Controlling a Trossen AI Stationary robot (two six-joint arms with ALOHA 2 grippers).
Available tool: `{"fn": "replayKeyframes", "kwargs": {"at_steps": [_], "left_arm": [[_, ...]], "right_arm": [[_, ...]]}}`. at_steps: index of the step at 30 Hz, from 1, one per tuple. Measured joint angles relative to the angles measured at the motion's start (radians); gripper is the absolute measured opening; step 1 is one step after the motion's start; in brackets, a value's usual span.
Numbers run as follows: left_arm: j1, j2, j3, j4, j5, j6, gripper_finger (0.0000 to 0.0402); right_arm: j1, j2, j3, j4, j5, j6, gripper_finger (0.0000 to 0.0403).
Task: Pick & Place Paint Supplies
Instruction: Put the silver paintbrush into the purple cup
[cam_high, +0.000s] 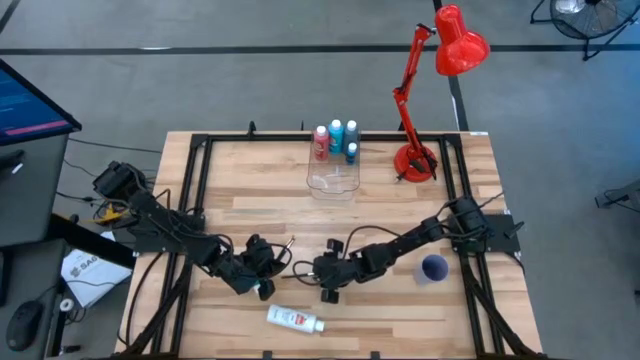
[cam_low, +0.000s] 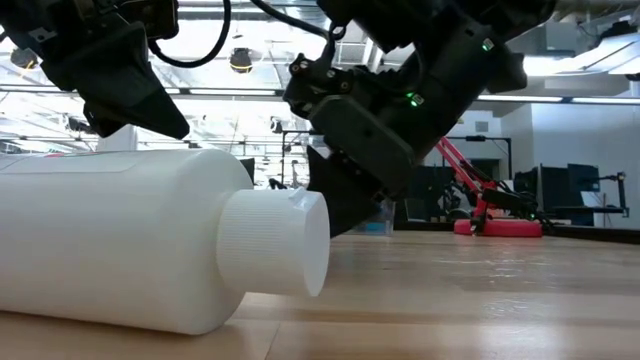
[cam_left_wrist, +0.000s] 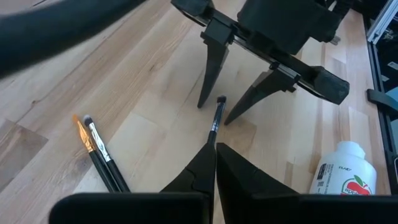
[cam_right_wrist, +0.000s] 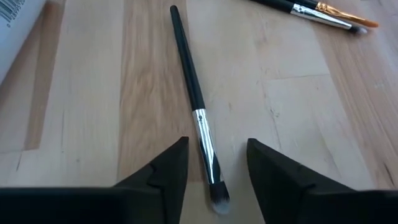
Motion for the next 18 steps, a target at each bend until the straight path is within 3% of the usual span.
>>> {"fn": "replayKeyframes", "kwargs": {"at_steps": [18], "left_arm": [[0.000, 0.000, 0.001, 0.024, 0.000, 0.000, 0.0006]], "right_arm": [[0.002, -0.004, 0.002, -0.028, -0.018, 0.011, 0.0110]]}}
